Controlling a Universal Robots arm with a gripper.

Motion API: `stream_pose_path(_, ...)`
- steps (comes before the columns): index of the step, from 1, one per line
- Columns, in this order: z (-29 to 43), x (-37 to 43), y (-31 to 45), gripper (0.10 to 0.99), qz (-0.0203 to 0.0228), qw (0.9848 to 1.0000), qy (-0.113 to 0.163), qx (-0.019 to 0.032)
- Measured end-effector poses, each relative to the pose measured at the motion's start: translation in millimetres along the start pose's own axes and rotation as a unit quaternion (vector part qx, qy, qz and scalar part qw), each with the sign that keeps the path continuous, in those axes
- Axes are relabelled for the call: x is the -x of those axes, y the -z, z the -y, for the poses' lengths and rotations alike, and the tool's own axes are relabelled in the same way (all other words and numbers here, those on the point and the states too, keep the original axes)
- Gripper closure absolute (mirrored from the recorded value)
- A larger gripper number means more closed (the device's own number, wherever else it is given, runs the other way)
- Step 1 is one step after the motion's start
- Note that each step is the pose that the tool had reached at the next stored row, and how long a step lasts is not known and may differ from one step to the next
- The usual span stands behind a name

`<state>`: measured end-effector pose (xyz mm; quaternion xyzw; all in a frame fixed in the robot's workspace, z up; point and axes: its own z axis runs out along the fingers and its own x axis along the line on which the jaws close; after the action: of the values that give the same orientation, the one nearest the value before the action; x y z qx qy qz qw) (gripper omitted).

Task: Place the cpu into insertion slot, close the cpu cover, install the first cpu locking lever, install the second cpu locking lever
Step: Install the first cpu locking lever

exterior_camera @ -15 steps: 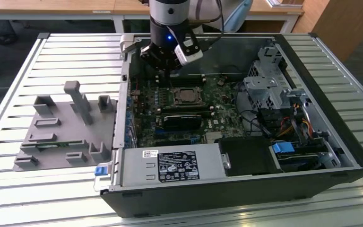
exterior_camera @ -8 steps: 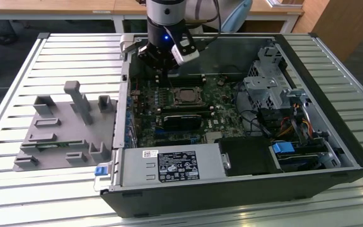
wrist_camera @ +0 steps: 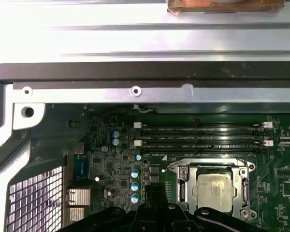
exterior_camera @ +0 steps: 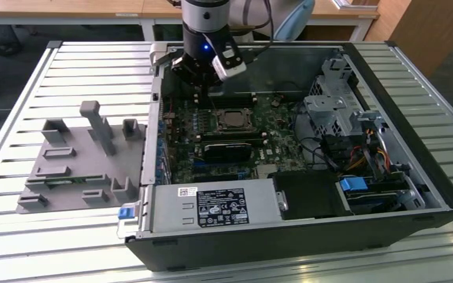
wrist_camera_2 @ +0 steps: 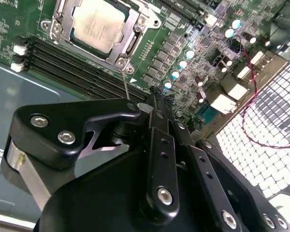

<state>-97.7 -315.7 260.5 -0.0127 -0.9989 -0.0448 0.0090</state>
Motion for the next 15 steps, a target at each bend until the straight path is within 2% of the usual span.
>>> stream_pose_path(15,-10.1,-3.3,-5.9,0.980,0.0000,1.0000,0.000,0.0000)
